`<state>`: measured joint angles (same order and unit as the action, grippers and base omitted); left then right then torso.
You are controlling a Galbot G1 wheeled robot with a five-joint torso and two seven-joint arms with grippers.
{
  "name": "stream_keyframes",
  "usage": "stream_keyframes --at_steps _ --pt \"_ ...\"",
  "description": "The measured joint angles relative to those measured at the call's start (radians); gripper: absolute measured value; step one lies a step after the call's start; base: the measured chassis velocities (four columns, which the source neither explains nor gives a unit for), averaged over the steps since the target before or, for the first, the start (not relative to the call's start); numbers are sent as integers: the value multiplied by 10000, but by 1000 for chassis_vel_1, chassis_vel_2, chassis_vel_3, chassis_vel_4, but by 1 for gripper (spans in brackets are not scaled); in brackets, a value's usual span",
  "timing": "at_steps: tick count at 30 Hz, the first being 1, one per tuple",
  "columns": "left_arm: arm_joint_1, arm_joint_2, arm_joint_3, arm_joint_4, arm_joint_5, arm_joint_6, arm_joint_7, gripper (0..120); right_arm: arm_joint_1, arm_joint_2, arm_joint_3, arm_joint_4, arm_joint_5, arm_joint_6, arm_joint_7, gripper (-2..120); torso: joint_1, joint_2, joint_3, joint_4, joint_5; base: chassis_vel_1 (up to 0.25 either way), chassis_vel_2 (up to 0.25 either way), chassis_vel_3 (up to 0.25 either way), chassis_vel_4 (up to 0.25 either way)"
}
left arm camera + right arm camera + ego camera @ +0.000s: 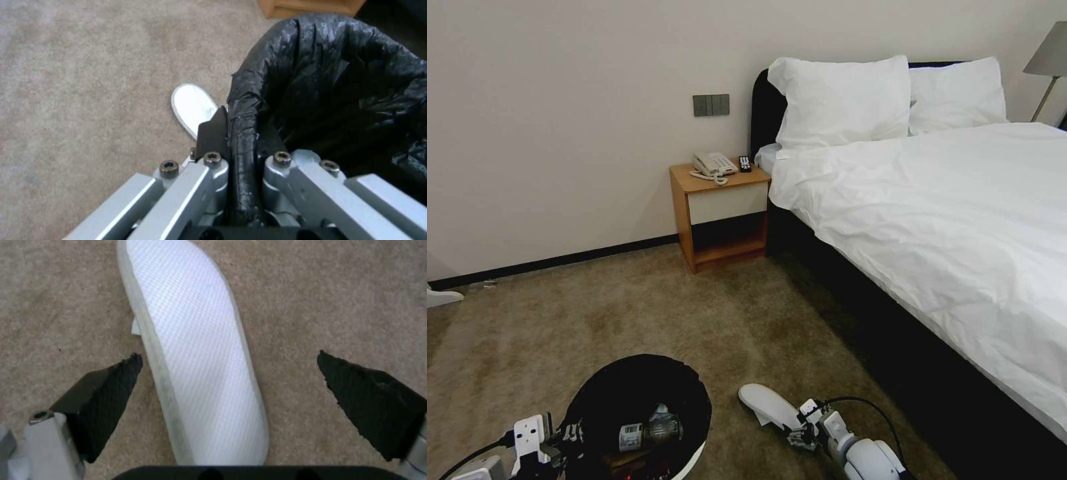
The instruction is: Pick up the trash bin, then pick up the garbage from the floor and place it into the trash bin.
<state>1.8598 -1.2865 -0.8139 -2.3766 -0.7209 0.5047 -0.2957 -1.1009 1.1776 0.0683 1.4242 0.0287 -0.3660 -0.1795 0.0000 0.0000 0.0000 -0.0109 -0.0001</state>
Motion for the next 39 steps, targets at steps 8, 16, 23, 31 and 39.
stream_keyframes --at_steps 8,16,23,31,39 --pt "7 8 -27 -6 -23 -20 10 4 228 150 -148 -223 14 1 -12 100 0 0 0 1 0 0 0 0 0" --pt "-11 29 -45 7 -57 -24 15 4 453 363 -144 -551 17 47 -67 89 0 0 0 1 0 0 0 0 0" --pt "-27 35 -47 27 -79 -24 17 4 739 568 -174 -1041 12 48 -89 64 0 0 0 1 1 0 0 0 0" --pt "-33 44 -59 37 -104 -24 16 4 924 683 -260 -1443 -4 72 -135 34 0 0 0 1 0 0 0 0 0" --pt "-36 79 -104 44 -170 -24 20 4 820 636 -275 -1114 -39 209 -127 8 0 0 0 1 2 0 0 0 0"
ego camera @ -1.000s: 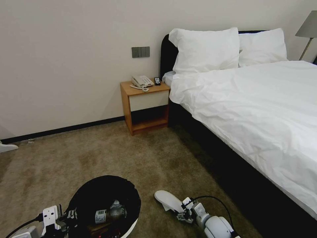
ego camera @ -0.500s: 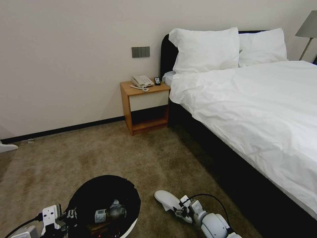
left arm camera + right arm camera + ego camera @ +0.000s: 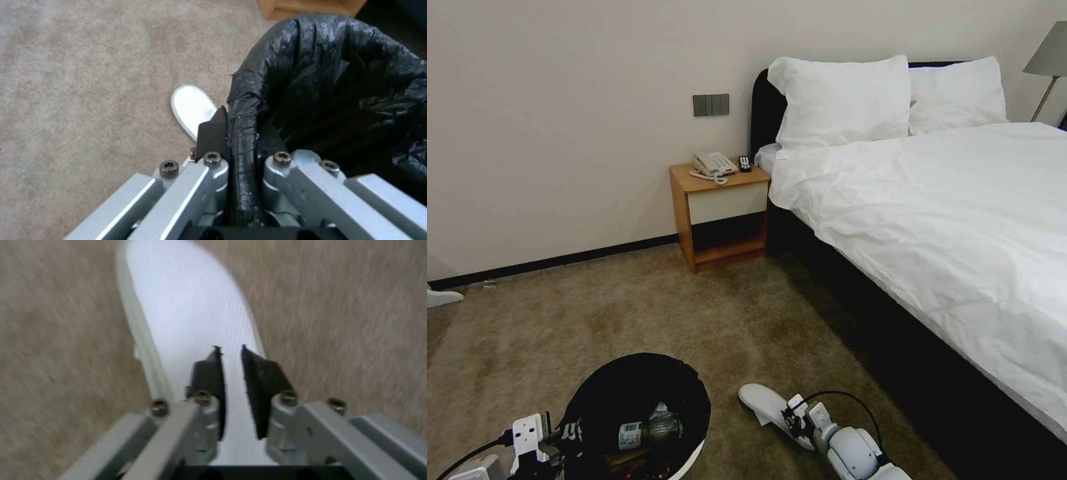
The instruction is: Pick up the trash bin, then pick up the garbage from the floor and place it into the trash bin.
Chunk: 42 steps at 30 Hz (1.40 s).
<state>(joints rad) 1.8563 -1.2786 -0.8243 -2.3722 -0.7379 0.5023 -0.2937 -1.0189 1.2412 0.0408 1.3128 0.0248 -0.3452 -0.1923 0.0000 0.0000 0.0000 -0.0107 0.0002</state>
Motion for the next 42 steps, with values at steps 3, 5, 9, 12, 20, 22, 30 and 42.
stream_keyframes --at_steps 3,5,9,12,20,22,30,42 --pt "-8 27 -29 1 -40 0 0 4 -191 -206 -14 521 152 -44 56 15 0 0 0 -1 -5 0 0 0 0" --pt "-28 32 -25 19 -46 0 0 4 -366 -329 -37 855 243 -49 101 26 0 0 0 -3 -2 0 0 0 0" --pt "-46 34 -9 25 -46 0 -1 4 -464 -338 -38 1023 247 29 111 41 0 0 0 0 -1 0 0 0 0" --pt "-50 47 -9 25 -46 1 -3 4 -526 -370 -80 1142 249 53 111 51 0 0 0 -1 -2 0 0 0 0" --pt "-58 50 -9 22 -46 18 -11 4 -634 -468 -225 1350 256 86 91 79 0 0 0 0 -2 0 0 0 0" --pt "-52 49 -9 18 -46 19 -14 4 -693 -541 -275 1365 247 86 77 88 0 0 0 -1 -1 0 0 0 0" --pt "-38 29 -5 -13 -45 19 -18 4 -707 -537 -416 1105 -253 16 40 100 0 0 0 -2 -1 0 0 0 0" --pt "22 61 -70 -60 -90 19 -18 4 -378 -165 -402 226 -1208 -246 120 100 0 0 0 -1 -2 0 0 0 0"
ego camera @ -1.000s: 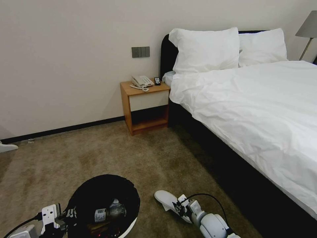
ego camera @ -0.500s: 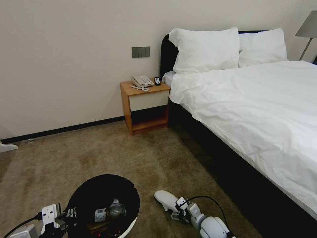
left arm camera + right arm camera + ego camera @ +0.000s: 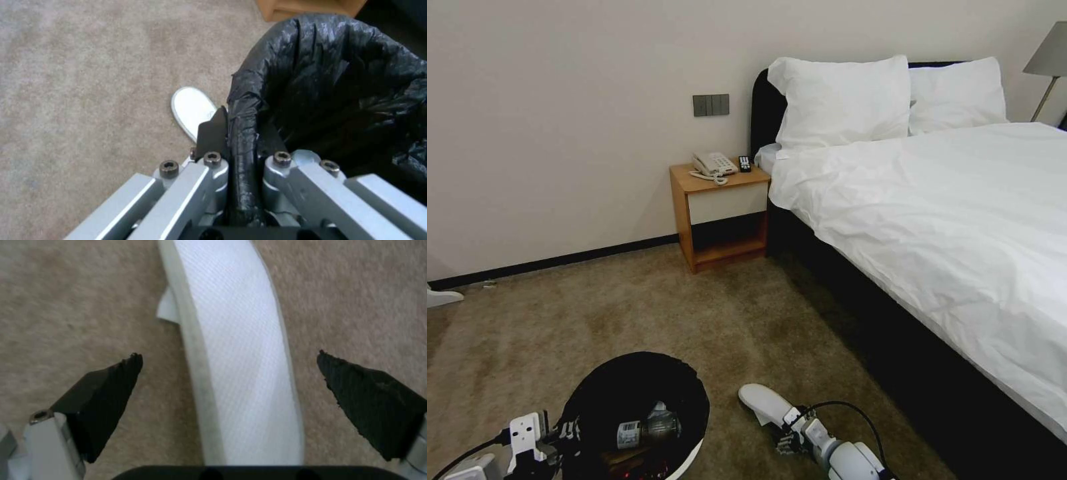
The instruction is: Pick up the trash bin, then pick up the garbage from the floor and place it into the trash bin.
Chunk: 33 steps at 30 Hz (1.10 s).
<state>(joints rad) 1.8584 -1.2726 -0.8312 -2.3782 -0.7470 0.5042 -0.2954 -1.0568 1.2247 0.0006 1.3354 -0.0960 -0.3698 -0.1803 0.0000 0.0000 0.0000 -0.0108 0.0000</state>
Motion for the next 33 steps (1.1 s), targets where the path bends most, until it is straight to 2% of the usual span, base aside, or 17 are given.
stream_keyframes --at_steps 29,31,33 --pt "-94 28 -1 99 -74 0 9 4 739 475 -120 -1161 -228 -164 64 100 0 0 0 0 0 0 0 0 0" --pt "-94 35 -9 112 -87 -3 13 4 794 531 -145 -1255 -230 -161 37 90 0 0 0 0 0 0 0 0 0" --pt "-99 41 -13 113 -92 -3 15 4 809 539 -151 -1259 -224 -161 -6 85 0 0 0 0 0 0 0 0 0"
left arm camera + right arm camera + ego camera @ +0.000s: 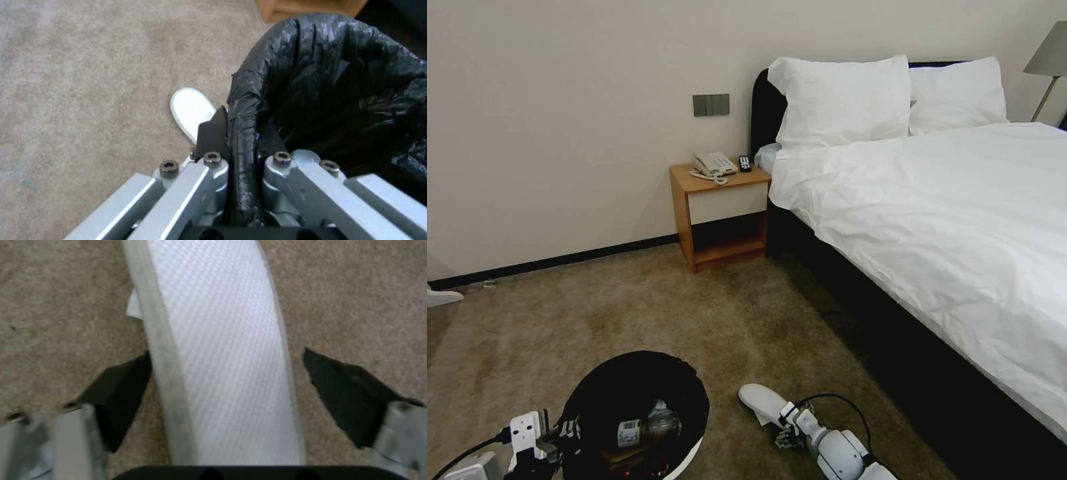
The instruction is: Pick up the trash bin, then pick up the garbage from the floor and place it into the trash bin.
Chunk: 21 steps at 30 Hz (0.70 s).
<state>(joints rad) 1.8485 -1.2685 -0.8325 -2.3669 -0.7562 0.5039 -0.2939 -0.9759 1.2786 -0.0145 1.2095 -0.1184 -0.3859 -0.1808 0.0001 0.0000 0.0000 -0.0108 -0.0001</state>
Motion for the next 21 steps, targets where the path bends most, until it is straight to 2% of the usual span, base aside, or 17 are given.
stream_keyframes --at_steps 2,4,5,6,8,11,13,14,15,16,18,21 --pt "-7 5 -1 0 -3 0 1 4 3 5 5 1 6 0 -1 82 0 0 0 0 0 0 0 0 0" --pt "-23 7 0 2 -6 0 1 4 -12 -28 75 57 -19 25 0 68 -1 0 0 0 0 0 0 0 0" --pt "-23 7 0 2 -6 0 1 4 -12 -28 75 57 -19 25 0 68 -1 0 0 0 0 0 0 0 0" --pt "-33 7 6 7 -6 0 0 4 -35 -57 87 95 -13 41 -2 61 0 0 0 0 0 0 0 0 0" --pt "-43 7 11 14 -10 0 -3 4 -50 -73 105 117 -11 55 -6 59 0 0 0 -1 0 0 0 0 0" --pt "-101 4 14 36 -114 20 -35 4 -87 -113 138 189 34 107 -22 42 0 0 0 0 0 0 0 0 0" --pt "-101 4 14 36 -114 20 -35 4 -87 -113 138 189 34 107 -22 42 0 0 0 0 0 0 0 0 0" --pt "-109 4 13 38 -146 23 -40 4 -93 -132 145 201 49 122 -27 38 0 0 0 0 0 0 0 0 0" --pt "-110 7 4 37 -181 26 -45 4 -99 -156 165 226 96 137 -33 28 -1 0 0 -1 0 0 0 0 0" --pt "-110 7 4 37 -181 26 -45 4 -99 -156 165 226 96 137 -33 28 -1 0 0 -1 0 0 0 0 0" --pt "-110 11 -7 34 -192 29 -46 4 -113 -173 178 253 118 144 -39 19 0 0 -1 0 0 0 0 0 0" --pt "-112 11 -12 30 -192 30 -48 4 -133 -181 192 269 120 144 -42 10 0 0 -1 0 1 0 0 0 0"
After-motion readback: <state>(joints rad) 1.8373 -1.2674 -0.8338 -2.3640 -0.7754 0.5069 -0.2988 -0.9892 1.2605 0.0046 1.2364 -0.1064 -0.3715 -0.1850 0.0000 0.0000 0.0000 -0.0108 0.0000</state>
